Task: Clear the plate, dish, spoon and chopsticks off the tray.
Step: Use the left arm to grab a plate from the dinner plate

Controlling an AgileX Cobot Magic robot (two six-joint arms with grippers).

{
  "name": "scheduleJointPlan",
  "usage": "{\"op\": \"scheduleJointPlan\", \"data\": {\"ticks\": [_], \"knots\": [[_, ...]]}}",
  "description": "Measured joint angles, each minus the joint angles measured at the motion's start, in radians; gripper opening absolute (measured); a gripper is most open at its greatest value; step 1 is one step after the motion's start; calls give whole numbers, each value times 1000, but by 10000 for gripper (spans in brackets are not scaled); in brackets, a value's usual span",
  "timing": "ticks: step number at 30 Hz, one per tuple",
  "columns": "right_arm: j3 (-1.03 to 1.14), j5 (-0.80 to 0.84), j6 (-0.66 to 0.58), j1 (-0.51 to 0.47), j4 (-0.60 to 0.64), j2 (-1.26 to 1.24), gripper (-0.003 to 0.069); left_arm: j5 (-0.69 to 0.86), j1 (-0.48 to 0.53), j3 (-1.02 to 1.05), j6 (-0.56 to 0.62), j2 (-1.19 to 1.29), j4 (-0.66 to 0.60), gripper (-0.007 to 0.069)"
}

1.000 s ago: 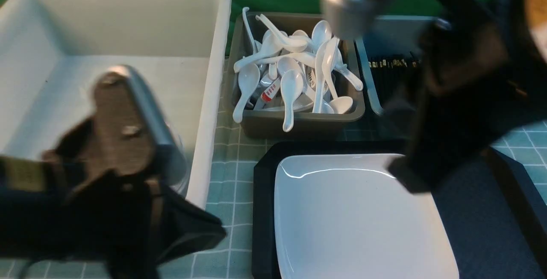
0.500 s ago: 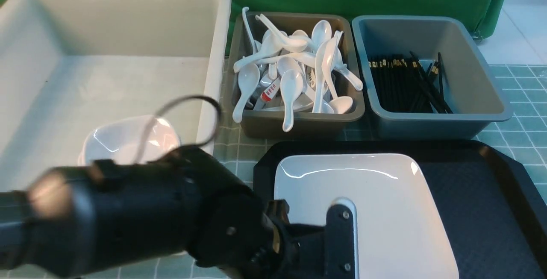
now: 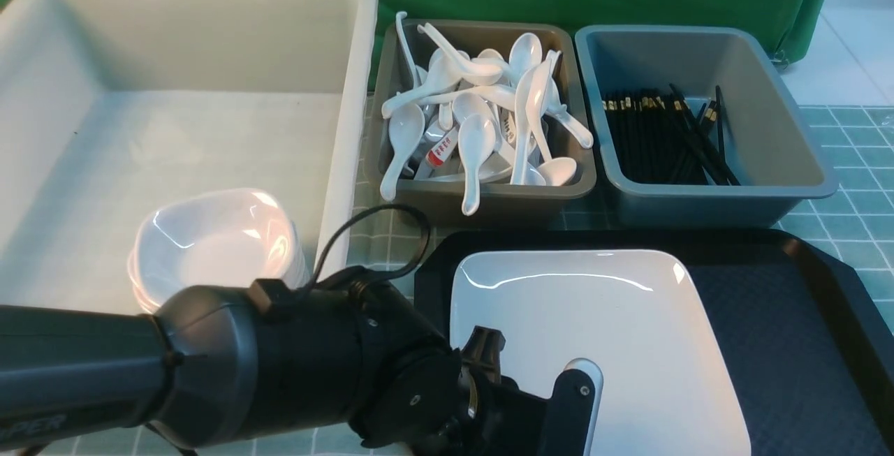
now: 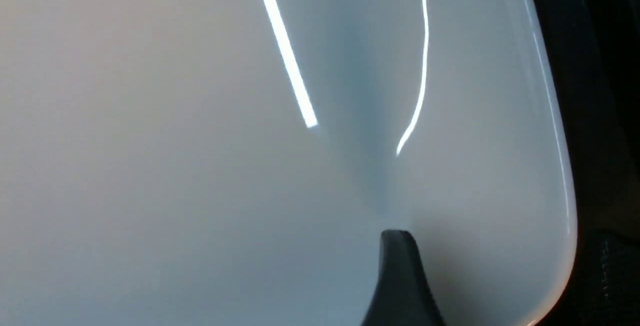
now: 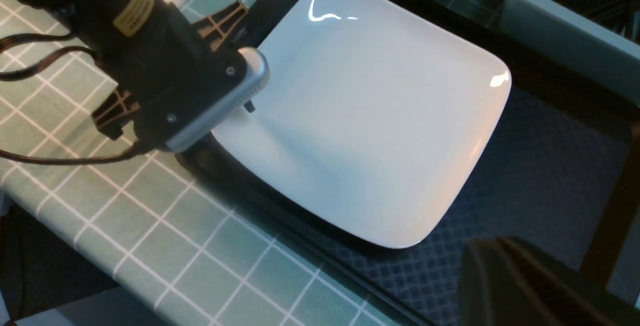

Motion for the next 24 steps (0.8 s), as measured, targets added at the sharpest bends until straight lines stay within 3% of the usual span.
{"op": "scheduleJointPlan", "data": {"ticks": [13, 19, 24], "knots": [[0, 0, -4, 0, 0, 0, 41, -32, -2, -16, 23, 70, 14, 435], [0, 0, -5, 0, 0, -1, 41, -69, -8, -20, -80, 76, 42, 255], [0, 0, -8, 0, 1, -1, 41, -58, -10, -19, -146, 42, 53, 226]]}}
